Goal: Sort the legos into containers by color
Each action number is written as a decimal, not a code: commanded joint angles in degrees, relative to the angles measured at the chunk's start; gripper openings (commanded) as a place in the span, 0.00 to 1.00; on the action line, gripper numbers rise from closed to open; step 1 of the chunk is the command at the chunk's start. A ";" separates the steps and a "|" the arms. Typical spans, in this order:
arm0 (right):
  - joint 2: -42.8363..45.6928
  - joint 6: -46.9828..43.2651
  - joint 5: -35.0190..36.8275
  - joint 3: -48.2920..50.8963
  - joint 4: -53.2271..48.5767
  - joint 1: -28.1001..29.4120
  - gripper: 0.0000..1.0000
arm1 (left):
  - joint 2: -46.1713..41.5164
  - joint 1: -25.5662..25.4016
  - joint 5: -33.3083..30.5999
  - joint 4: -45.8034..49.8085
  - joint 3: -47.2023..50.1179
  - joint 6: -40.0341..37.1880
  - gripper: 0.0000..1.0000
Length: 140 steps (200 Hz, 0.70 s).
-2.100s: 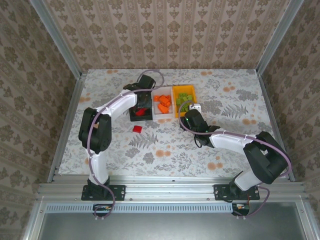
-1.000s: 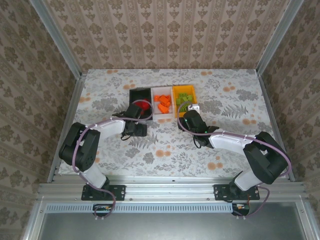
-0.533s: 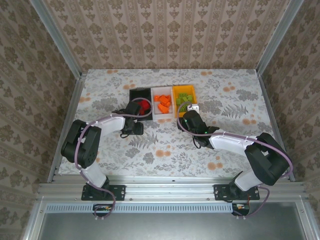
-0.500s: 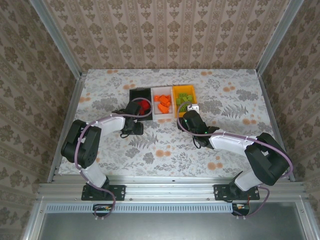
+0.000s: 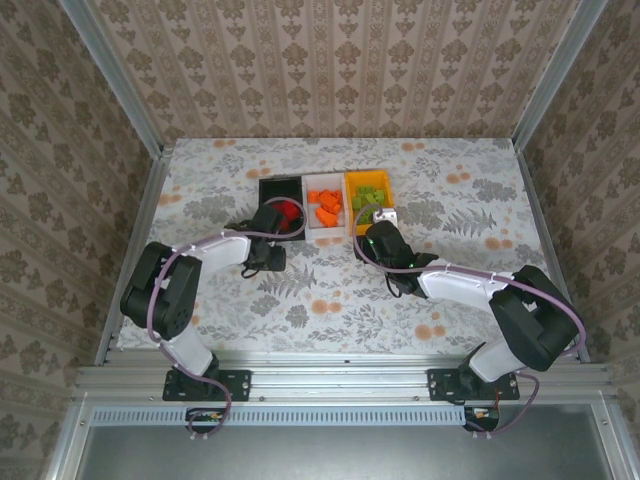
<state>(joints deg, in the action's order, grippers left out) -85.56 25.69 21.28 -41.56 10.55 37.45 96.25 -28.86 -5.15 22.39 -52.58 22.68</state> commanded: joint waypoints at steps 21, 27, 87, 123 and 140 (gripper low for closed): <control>1.11 -0.64 2.05 -0.98 0.42 0.47 0.60 | -1.58 -2.35 2.16 -6.48 1.98 0.47 0.46; 1.06 -0.64 2.04 -0.98 0.45 0.46 0.60 | -2.13 -2.64 2.07 -6.24 2.19 0.51 0.46; 0.70 -0.84 2.19 -1.24 0.31 0.69 0.60 | -7.34 -5.02 0.86 -4.69 3.62 1.47 0.45; 0.83 -0.95 2.29 -1.15 0.36 0.78 0.60 | -9.25 -5.40 0.23 -3.61 3.56 1.49 0.44; 0.81 -0.88 2.30 -1.24 0.33 0.85 0.60 | -10.05 -5.50 0.05 -2.99 3.25 1.58 0.44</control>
<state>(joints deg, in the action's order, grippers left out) -85.56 25.47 22.20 -41.56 10.55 37.78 88.07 -33.78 -4.49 17.78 -49.47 23.11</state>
